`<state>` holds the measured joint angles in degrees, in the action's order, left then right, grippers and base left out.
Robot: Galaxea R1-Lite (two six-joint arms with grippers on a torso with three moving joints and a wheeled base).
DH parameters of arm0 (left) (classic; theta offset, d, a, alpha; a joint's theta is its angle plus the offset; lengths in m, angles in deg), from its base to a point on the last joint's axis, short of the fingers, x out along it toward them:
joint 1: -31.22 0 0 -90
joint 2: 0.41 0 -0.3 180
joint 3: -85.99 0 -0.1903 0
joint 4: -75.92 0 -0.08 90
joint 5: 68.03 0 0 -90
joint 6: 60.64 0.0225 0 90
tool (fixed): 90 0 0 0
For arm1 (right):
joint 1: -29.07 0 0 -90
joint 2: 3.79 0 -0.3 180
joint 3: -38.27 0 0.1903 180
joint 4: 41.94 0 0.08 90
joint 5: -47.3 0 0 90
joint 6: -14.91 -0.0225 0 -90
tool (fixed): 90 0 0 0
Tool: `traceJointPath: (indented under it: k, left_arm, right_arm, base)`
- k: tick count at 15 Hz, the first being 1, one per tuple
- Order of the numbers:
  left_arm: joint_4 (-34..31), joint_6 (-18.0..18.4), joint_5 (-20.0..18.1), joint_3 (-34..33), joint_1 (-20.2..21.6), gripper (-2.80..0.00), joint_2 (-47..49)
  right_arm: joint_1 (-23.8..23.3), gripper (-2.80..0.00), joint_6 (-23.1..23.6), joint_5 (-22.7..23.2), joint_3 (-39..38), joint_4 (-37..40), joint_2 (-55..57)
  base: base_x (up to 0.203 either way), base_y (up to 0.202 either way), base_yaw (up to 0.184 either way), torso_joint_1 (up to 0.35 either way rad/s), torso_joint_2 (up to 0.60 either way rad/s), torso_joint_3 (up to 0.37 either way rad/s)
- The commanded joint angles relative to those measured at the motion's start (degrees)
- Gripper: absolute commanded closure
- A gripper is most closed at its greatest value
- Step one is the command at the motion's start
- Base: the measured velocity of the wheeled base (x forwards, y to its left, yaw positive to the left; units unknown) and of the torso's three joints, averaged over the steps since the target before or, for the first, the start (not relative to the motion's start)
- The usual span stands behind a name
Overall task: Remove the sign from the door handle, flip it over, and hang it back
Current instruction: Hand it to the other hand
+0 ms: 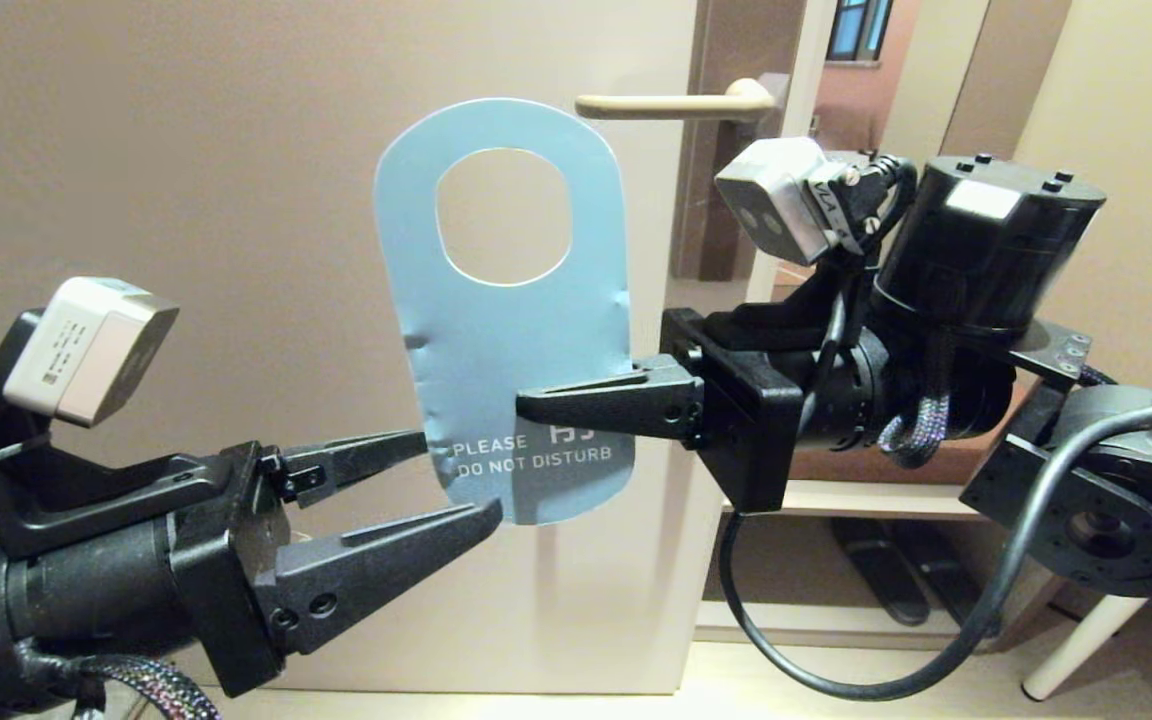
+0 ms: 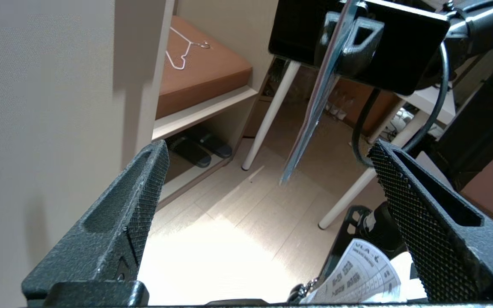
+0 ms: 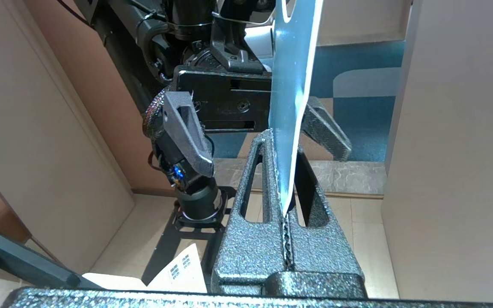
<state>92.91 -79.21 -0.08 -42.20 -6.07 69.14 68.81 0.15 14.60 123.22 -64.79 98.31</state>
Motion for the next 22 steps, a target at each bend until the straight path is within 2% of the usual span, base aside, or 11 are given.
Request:
traceJointPath:
  k: [1,7,9,13,18,22]
  left_arm:
    - [0.2,-0.1,-0.1,0.4,-0.4,-2.8,1.2]
    - [5.2,-0.8,-0.4,1.5,-2.3,-2.8,5.6]
    - [5.7,-2.0,-1.2,2.3,-3.0,-2.8,6.1]
    - [5.9,-2.0,-1.2,2.4,-5.5,-2.8,7.3]
    - [8.4,-2.3,-1.3,2.4,-5.8,-2.8,9.1]
    - [9.9,-4.3,-1.3,2.7,-5.8,-2.8,9.2]
  right_arm:
    - [0.1,0.0,-0.1,0.4,0.2,-0.3,0.5]
    - [0.3,0.0,-0.9,0.4,0.1,-0.4,0.6]
    - [0.6,0.0,-1.0,0.4,0.4,-0.4,0.6]
    - [0.9,0.0,-1.0,1.9,1.9,-0.3,1.6]
    - [1.1,0.0,-1.0,1.9,2.5,-0.4,2.5]
    - [1.1,0.0,-0.9,1.9,2.1,-1.0,2.7]
  base:
    - [0.0,0.0,0.0,0.0,0.0,0.0]
    - [0.0,0.0,0.0,0.0,0.0,0.0]
    - [0.0,0.0,0.0,0.0,0.0,0.0]
    - [0.0,0.0,0.0,0.0,0.0,0.0]
    - [0.0,0.0,0.0,0.0,0.0,0.0]
    - [0.0,0.0,0.0,0.0,0.0,0.0]
